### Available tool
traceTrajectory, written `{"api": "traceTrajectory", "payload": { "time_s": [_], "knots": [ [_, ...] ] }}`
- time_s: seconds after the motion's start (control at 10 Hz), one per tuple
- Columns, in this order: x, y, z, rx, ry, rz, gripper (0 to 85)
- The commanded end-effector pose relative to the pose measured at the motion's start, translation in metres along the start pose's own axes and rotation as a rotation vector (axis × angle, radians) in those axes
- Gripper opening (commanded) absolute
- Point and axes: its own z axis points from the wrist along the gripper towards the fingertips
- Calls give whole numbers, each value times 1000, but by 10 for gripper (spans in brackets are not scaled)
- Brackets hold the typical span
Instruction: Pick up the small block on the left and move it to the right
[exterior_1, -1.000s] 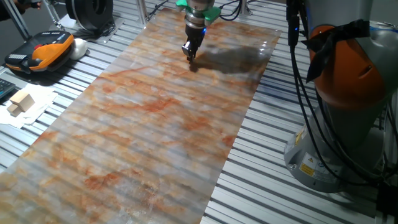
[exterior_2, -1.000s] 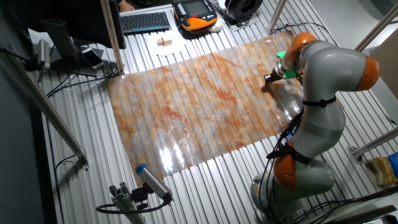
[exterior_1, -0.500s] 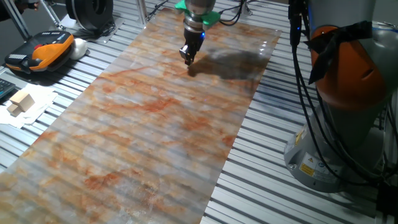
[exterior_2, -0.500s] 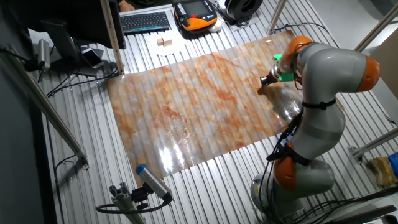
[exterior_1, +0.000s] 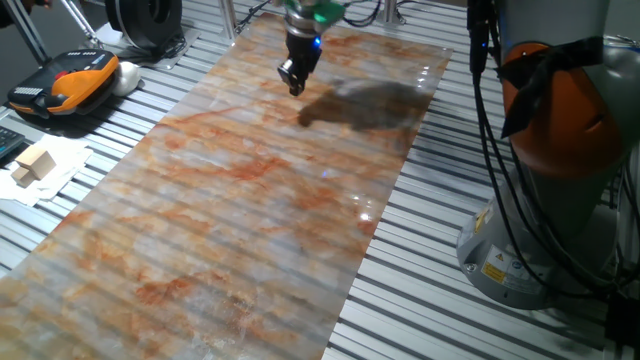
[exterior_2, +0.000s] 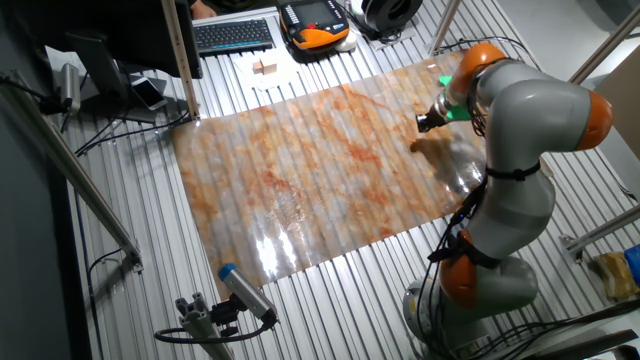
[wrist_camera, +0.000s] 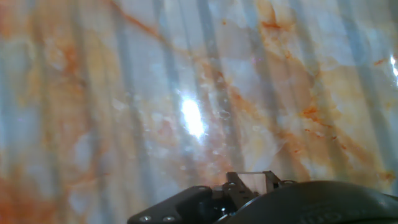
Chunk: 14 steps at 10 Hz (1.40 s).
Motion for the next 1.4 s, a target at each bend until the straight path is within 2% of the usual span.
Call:
{"api": "traceTrajectory", "payload": {
  "time_s": [0.0,0.2,0.3,0.5,0.7,0.8,1.0,1.3],
  "knots": [
    [-4,8,-28,0,7,12,0],
    [-1,25,-35,-5,0,42,0],
    [3,33,-35,-20,-3,55,0],
    [13,43,-30,-20,-21,63,0],
    [20,50,-27,0,-29,67,0],
    [23,53,-25,19,-34,62,0],
    [34,61,-20,32,-40,65,0],
    [52,72,-12,35,-46,79,0]
  ]
}}
